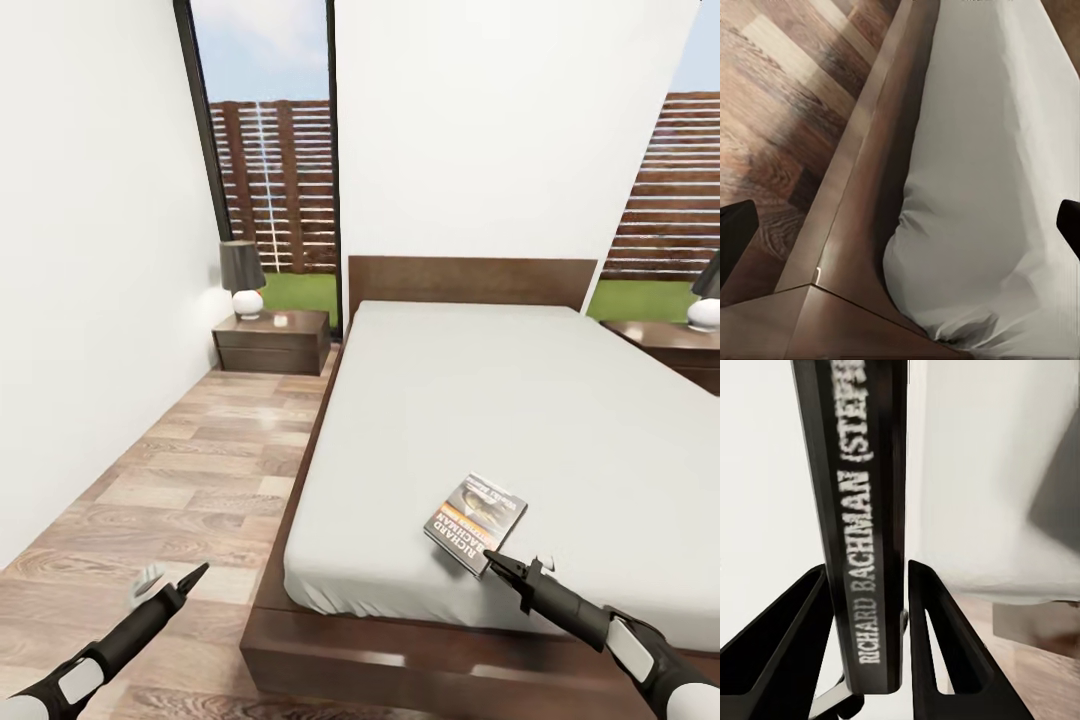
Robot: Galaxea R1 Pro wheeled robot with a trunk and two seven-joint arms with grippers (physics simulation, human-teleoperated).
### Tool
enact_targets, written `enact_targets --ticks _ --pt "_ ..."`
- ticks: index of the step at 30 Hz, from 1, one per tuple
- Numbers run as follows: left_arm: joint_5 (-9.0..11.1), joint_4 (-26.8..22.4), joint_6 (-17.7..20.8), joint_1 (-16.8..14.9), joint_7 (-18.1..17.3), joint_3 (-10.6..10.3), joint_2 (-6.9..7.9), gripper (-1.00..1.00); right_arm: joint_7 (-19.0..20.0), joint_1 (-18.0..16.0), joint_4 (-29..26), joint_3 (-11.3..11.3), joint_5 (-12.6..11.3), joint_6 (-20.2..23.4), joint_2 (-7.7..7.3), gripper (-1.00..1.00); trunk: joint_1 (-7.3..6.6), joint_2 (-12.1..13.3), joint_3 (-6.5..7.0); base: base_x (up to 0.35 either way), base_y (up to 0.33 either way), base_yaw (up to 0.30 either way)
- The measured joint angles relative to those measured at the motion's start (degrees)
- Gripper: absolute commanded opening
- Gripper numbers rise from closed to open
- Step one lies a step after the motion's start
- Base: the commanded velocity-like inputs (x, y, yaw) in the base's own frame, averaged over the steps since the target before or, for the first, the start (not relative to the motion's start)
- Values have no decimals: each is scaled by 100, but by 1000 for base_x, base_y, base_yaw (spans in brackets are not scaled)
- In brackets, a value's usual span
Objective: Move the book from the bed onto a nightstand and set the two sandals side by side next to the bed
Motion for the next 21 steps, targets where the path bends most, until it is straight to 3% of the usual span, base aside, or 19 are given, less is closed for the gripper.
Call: enact_targets --ticks 7,10,14,21 --pt "-26 -5 4 51 -14 -5 26 100 3 0 -562 25 21 11 1 -100 -154 281 126 0 0 0" --pt "-369 -5 4 58 -21 -12 26 100 0 0 -612 30 23 14 1 -100 -220 401 180 0 0 0" --pt "-619 -6 4 63 -25 -7 26 100 2 0 -634 30 59 11 -23 -100 -308 562 251 0 0 0" --pt "-666 -6 2 63 -20 1 42 100 3 0 -608 41 90 4 -55 -100 -461 842 377 0 0 0"
